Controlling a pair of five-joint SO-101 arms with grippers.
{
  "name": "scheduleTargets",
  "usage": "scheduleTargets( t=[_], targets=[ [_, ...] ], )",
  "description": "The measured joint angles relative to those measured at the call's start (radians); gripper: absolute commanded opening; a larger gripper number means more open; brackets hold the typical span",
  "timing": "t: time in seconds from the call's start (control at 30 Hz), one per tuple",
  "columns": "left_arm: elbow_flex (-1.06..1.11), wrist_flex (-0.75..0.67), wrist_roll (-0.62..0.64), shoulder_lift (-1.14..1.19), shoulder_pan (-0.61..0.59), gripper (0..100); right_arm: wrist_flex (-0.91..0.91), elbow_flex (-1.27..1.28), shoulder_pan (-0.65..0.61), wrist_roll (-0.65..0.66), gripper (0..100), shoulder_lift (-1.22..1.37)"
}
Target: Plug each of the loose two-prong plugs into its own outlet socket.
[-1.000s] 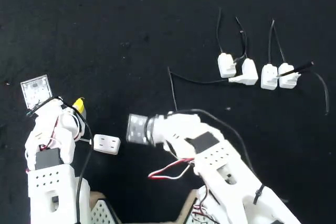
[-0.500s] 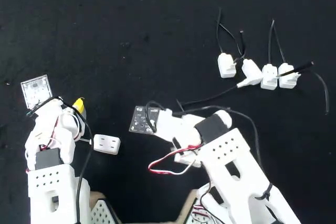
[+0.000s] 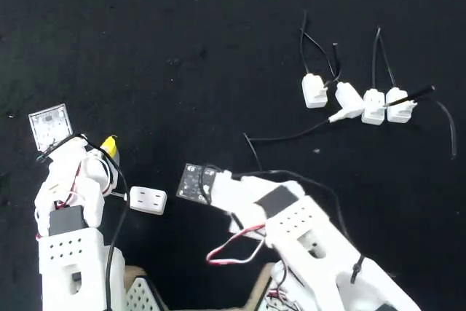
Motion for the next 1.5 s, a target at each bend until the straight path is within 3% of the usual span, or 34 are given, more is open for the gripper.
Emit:
scheduleTargets(
  t=[0.1,0.3,0.53,0.63,0.83,0.9,1.0,1.2,1.5],
  targets=[
    [0.0,0.0,0.0,0.0,0.0,20,-0.025,0.003,-0.046,-0.068,18.0,0.0],
    [0.0,0.0,0.0,0.0,0.0,20,0.009,-0.011,-0.071,-0.074,18.4,0.0],
    [0.0,0.0,0.0,0.0,0.0,20,0.121,-0.04,-0.032,0.13,18.5,0.0],
    [0.0,0.0,0.0,0.0,0.0,20,0.046,-0.005,-0.011,0.209,18.4,0.0],
    [0.0,0.0,0.0,0.0,0.0,20,-0.167,0.106,0.009,0.226,18.2,0.0],
    [0.0,0.0,0.0,0.0,0.0,20,-0.169,0.106,0.009,0.226,14.4,0.0],
    [0.0,0.0,0.0,0.0,0.0,20,-0.169,0.106,0.009,0.226,0.6,0.0],
    [0.0,0.0,0.0,0.0,0.0,20,-0.173,0.101,0.052,0.173,1.0,0.0],
    [0.0,0.0,0.0,0.0,0.0,20,0.193,-0.173,0.054,-0.005,1.1,-0.13]
  ],
)
